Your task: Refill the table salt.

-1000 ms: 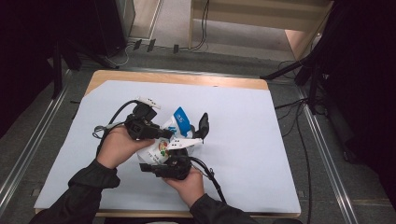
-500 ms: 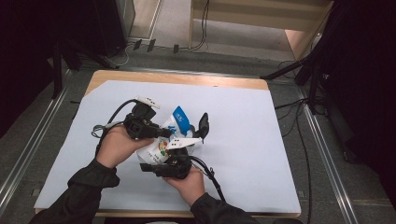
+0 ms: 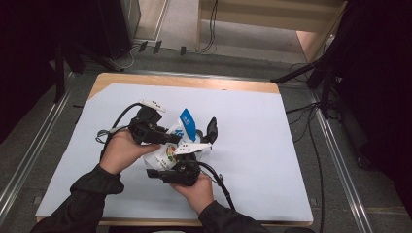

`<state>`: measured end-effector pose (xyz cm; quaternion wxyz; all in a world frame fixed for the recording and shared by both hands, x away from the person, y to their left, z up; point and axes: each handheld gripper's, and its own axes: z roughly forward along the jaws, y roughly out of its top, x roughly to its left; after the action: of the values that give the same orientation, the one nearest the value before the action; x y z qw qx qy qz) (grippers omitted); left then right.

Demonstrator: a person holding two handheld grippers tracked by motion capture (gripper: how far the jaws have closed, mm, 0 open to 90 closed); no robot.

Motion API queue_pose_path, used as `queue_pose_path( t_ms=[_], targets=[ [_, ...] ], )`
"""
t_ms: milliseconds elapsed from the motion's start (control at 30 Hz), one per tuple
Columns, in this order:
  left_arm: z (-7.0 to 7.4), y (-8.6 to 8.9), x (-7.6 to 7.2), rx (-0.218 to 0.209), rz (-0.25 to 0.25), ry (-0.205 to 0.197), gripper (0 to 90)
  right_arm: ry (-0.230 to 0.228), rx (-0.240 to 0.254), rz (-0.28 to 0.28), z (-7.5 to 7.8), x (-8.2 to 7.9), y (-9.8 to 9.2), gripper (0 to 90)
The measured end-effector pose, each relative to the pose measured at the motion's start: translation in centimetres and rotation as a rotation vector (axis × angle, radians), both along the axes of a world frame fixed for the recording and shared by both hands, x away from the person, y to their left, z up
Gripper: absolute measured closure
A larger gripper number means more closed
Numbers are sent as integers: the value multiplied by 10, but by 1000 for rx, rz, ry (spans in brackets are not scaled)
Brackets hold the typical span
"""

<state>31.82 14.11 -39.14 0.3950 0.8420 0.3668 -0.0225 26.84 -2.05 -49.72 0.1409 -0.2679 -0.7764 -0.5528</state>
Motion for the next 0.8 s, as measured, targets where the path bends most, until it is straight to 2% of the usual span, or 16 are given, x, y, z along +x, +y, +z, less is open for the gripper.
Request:
queue_pose_path(
  t_ms=[233, 400, 500, 800],
  targets=[
    [-1, 0, 2, -23, -4, 10, 645, 1, 2, -5, 0, -1, 0, 645],
    [-1, 0, 2, -22, -9, 12, 614, 2, 3, -9, 0, -1, 0, 645],
    [-1, 0, 3, -36, -5, 16, 566, 1, 0, -11, 0, -2, 0, 645],
    [0, 2, 4, -51, -8, 16, 563, 5, 6, -14, 0, -2, -1, 645]
  ],
)
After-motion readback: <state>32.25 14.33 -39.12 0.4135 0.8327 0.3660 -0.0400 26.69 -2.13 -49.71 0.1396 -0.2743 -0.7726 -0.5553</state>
